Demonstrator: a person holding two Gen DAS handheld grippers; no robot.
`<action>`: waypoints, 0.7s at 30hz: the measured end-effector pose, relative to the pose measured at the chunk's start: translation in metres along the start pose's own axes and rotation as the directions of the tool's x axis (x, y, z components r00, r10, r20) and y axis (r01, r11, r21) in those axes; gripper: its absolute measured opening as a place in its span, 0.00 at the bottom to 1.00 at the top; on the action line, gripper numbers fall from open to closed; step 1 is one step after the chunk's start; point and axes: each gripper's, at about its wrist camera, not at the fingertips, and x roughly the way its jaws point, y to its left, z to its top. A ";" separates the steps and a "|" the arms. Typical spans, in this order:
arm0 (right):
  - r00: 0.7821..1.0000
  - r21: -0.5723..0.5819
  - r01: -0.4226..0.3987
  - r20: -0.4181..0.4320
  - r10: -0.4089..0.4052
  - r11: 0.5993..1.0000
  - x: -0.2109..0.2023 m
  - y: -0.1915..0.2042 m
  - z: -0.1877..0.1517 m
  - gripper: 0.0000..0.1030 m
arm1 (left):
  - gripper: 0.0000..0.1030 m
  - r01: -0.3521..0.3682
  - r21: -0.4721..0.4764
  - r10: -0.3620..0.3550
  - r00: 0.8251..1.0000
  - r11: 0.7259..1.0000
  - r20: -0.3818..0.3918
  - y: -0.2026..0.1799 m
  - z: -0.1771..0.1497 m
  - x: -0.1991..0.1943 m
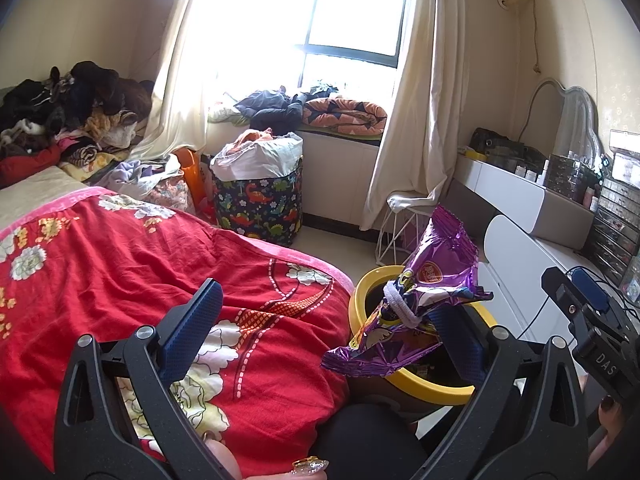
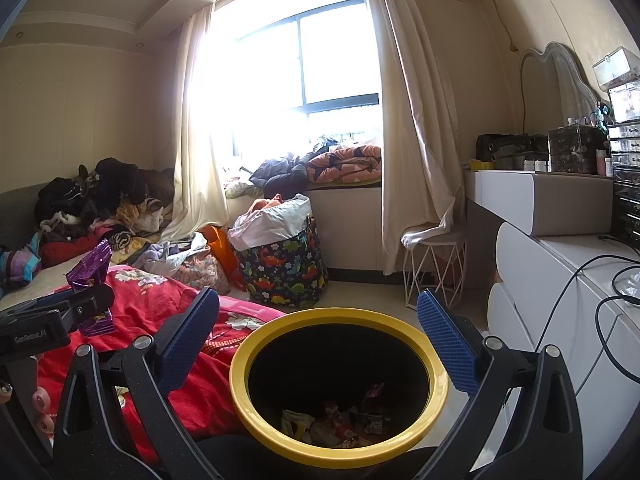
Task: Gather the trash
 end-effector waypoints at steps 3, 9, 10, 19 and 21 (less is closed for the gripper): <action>1.000 -0.001 0.000 -0.001 0.000 1.000 0.000 0.000 0.000 0.94 | 0.89 -0.004 0.001 0.004 1.000 1.000 -0.002 0.001 -0.001 0.000; 1.000 -0.001 0.000 0.000 0.000 1.000 0.000 0.000 0.000 0.94 | 0.89 -0.004 0.002 0.004 1.000 1.000 -0.001 0.000 0.000 0.000; 1.000 -0.001 0.000 0.000 0.000 1.000 0.000 0.000 0.000 0.94 | 0.89 -0.004 0.002 0.004 1.000 1.000 0.000 0.000 0.000 0.000; 1.000 -0.001 -0.001 0.000 0.001 1.000 0.001 -0.001 0.000 0.94 | 0.89 -0.001 0.002 0.001 1.000 1.000 -0.001 -0.001 0.000 -0.001; 1.000 -0.001 0.000 0.000 0.000 1.000 0.001 -0.001 0.000 0.94 | 0.89 0.000 0.007 0.000 1.000 1.000 -0.006 -0.001 0.000 0.001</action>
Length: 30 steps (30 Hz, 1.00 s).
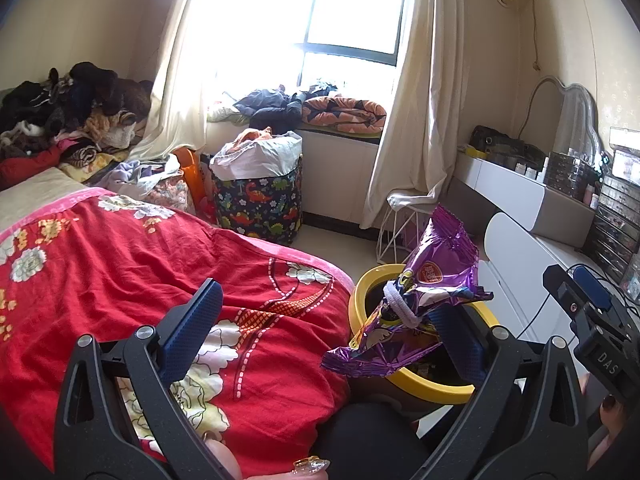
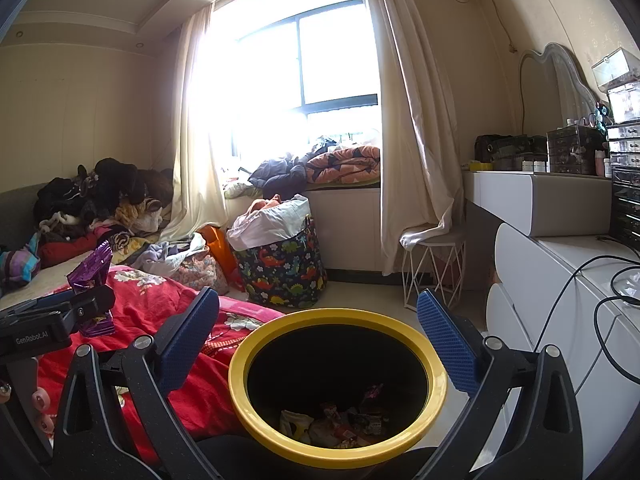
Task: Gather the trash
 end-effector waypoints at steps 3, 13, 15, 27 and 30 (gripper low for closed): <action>1.000 0.001 0.001 0.000 -0.001 1.000 0.000 -0.001 0.001 0.94 | 0.89 0.006 0.005 -0.006 1.000 1.000 -0.009 -0.001 -0.001 0.002; 0.999 0.029 0.036 -0.008 -0.036 0.999 0.005 -0.017 0.004 0.94 | 0.89 0.009 0.027 -0.008 0.999 1.000 -0.049 -0.012 0.006 0.024; 0.998 0.041 0.056 -0.014 -0.056 0.998 0.008 -0.023 0.003 0.94 | 0.89 0.013 0.029 -0.011 0.998 0.999 -0.058 -0.017 0.008 0.033; 0.979 0.124 0.183 -0.113 -0.170 0.975 0.037 -0.072 -0.006 0.94 | 0.89 0.057 0.054 -0.042 0.971 0.997 -0.234 -0.064 0.008 0.106; 0.967 0.145 0.205 -0.182 -0.177 0.968 0.052 -0.084 -0.013 0.94 | 0.89 0.063 0.054 -0.046 0.960 0.997 -0.275 -0.070 0.007 0.120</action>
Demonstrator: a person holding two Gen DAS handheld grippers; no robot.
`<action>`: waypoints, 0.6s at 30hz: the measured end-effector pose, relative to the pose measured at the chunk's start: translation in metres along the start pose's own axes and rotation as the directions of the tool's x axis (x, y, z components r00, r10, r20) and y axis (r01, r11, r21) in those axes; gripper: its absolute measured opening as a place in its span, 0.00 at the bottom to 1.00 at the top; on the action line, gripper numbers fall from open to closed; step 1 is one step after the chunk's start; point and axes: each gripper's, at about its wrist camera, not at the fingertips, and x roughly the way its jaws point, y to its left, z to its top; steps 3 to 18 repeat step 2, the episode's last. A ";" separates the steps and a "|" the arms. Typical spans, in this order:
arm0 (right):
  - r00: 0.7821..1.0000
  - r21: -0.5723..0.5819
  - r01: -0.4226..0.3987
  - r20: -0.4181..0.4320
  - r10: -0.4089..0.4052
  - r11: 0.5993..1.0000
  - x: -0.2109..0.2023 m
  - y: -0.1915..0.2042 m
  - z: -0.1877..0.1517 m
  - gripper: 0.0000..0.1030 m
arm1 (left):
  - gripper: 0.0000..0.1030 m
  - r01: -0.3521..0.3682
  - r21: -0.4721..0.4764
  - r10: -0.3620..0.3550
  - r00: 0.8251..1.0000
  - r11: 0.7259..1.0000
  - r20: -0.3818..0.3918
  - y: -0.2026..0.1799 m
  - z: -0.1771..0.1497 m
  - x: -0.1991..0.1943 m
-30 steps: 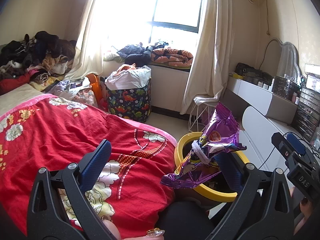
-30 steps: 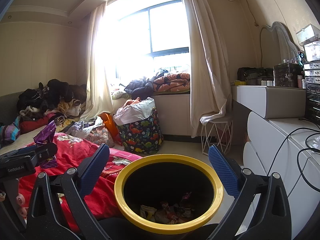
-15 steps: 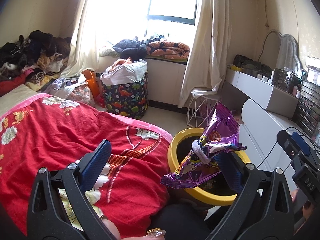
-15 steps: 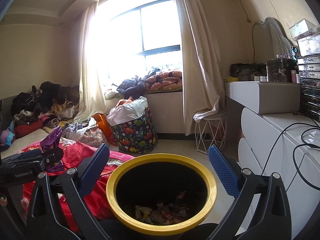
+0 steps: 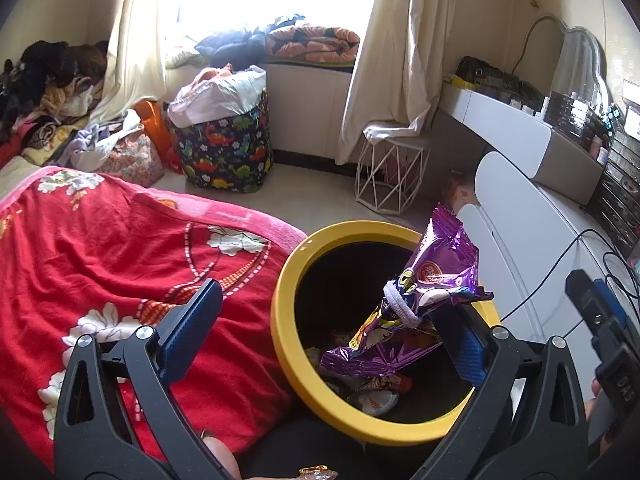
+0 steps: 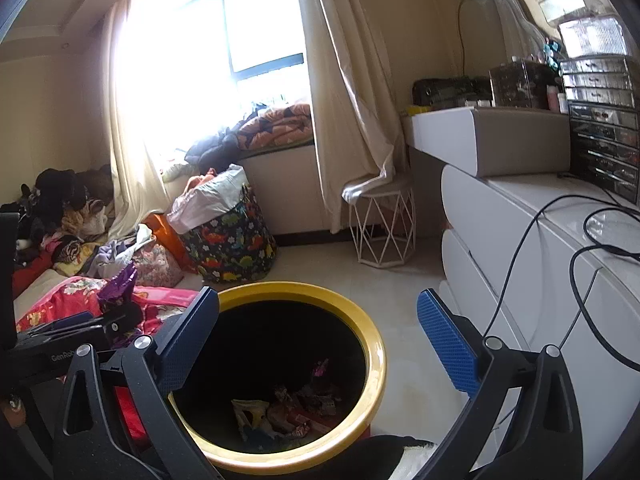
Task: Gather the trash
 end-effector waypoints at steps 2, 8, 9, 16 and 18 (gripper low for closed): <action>0.999 0.027 0.004 -0.046 -0.002 1.000 0.013 -0.010 -0.002 0.94 | 0.89 -0.006 0.005 0.006 0.999 1.000 -0.037 -0.003 0.003 0.010; 0.999 0.027 0.004 -0.046 -0.002 1.000 0.013 -0.010 -0.002 0.94 | 0.89 -0.006 0.005 0.006 0.999 1.000 -0.037 -0.003 0.003 0.010; 0.999 0.027 0.004 -0.046 -0.002 1.000 0.013 -0.010 -0.002 0.94 | 0.89 -0.006 0.005 0.006 0.999 1.000 -0.037 -0.003 0.003 0.010; 0.999 0.027 0.004 -0.046 -0.002 1.000 0.013 -0.010 -0.002 0.94 | 0.89 -0.006 0.005 0.006 0.999 1.000 -0.037 -0.003 0.003 0.010; 0.999 0.027 0.004 -0.046 -0.002 1.000 0.013 -0.010 -0.002 0.94 | 0.89 -0.006 0.005 0.006 0.999 1.000 -0.037 -0.003 0.003 0.010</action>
